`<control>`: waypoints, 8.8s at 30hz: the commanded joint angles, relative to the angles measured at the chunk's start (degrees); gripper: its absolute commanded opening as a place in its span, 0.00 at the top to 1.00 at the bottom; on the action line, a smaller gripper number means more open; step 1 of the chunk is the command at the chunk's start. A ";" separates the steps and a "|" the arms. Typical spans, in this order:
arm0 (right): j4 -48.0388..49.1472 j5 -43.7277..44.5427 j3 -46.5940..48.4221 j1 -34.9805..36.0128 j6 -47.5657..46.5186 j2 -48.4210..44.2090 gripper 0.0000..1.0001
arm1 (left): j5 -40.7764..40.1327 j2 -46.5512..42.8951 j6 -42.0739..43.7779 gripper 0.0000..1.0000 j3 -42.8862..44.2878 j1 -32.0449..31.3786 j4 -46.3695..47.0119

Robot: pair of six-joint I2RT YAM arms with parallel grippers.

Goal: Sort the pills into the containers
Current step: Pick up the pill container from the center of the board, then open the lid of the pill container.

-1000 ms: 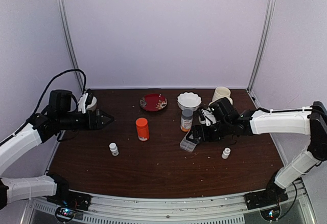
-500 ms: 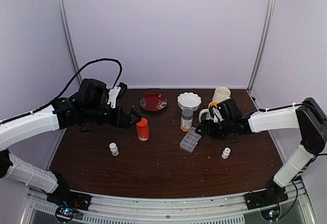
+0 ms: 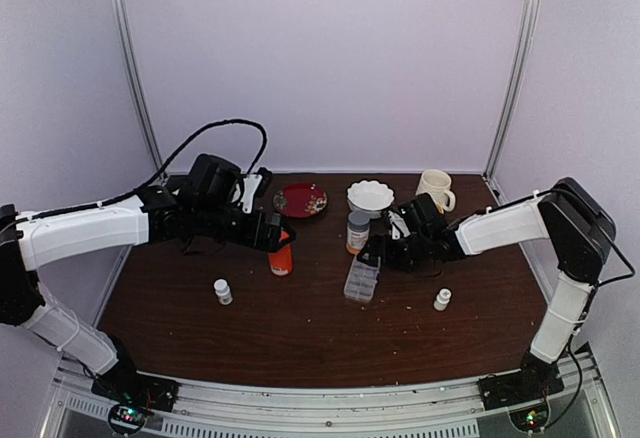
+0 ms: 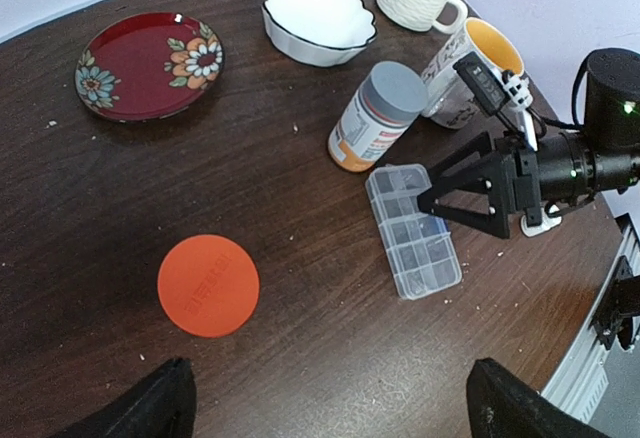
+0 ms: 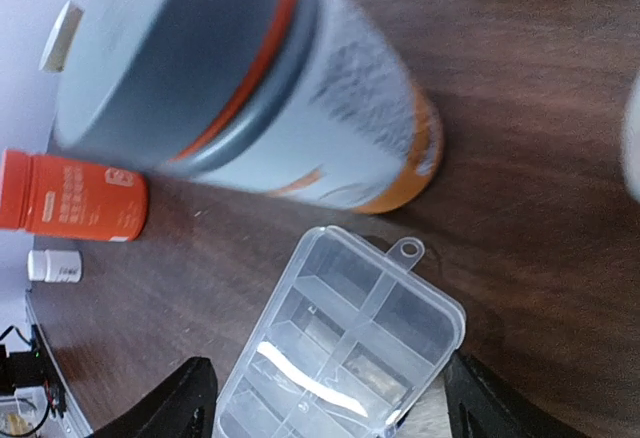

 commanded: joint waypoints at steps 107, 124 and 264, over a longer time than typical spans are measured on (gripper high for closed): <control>17.17 -10.06 -30.24 -0.51 19.18 -44.49 0.20 | 2.23 29.68 -10.07 0.39 24.52 -19.89 8.12; 17.19 -10.91 -29.05 -0.09 23.98 -44.42 0.44 | 3.47 27.99 -8.33 0.40 22.15 -19.90 10.90; 21.06 -13.94 -32.58 0.22 27.45 -48.05 0.41 | -29.27 35.60 0.86 0.44 36.73 -28.65 -10.37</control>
